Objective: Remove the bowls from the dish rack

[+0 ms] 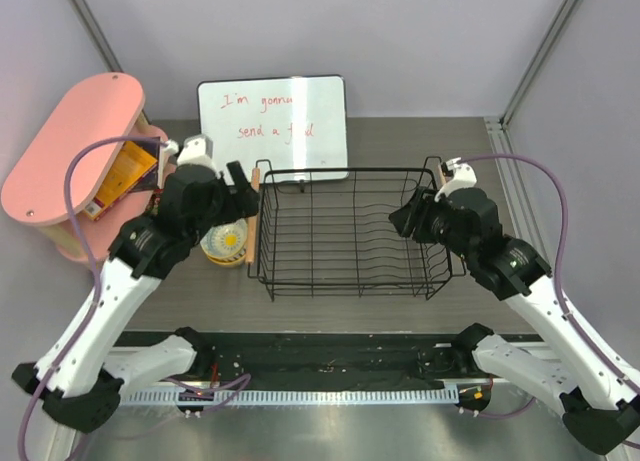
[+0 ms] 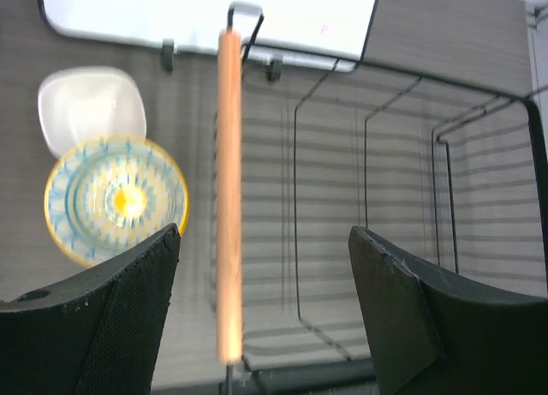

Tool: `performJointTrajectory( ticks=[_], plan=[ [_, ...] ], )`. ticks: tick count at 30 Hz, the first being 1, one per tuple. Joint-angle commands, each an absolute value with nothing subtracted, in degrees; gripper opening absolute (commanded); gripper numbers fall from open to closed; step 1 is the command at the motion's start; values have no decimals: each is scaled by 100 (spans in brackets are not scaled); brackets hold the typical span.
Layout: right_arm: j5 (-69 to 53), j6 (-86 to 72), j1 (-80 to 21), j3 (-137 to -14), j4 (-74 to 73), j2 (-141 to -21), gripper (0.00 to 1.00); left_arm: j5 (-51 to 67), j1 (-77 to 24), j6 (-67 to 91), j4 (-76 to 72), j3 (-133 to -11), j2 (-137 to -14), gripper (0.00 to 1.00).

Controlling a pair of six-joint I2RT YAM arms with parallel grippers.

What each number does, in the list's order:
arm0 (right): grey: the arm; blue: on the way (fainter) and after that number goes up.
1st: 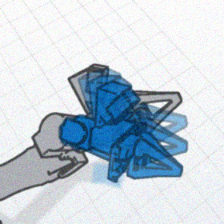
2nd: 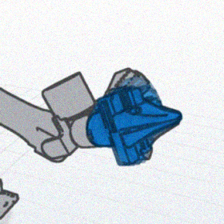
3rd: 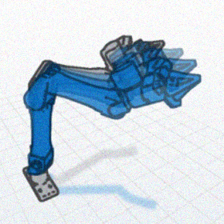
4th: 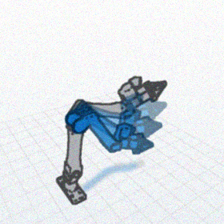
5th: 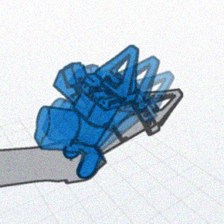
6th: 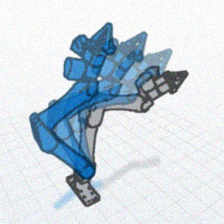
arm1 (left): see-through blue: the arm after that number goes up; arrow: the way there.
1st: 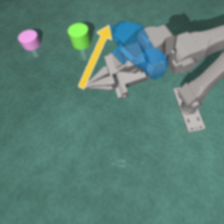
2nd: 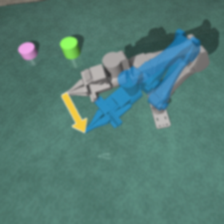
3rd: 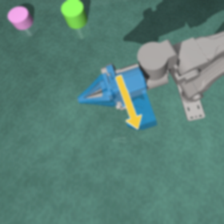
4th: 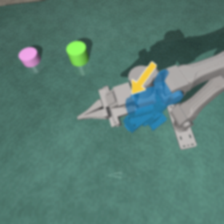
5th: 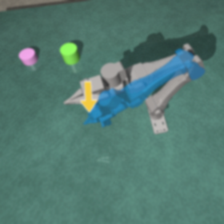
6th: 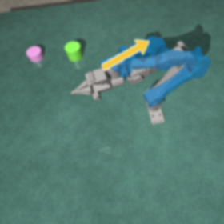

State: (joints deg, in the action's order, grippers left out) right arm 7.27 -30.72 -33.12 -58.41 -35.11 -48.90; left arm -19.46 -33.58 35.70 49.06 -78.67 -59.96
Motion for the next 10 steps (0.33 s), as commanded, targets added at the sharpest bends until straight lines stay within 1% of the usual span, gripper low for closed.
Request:
performJointTrajectory(
  ticks=[1,2,6,8,10],
  plan=[
    [379,-3322,-3296,-5616,-3322,-4790,52,-1714,-3349,4183,5335,-6962,-4933,80],
    [352,-3357,-3287,-5625,-3331,-4790,51,-1653,-3349,4218,5239,-6813,-4522,80],
    [343,-3463,-3296,-5721,-3533,-4606,50,-1293,-3349,4377,5317,-6504,-3957,81],
    [343,-3524,-3296,-5704,-3577,-4474,50,-1100,-3349,4351,5405,-6469,-3885,80],
    [325,-3603,-3296,-5695,-3673,-4325,50,-932,-3349,4220,5598,-6530,-3850,82]
  ],
)
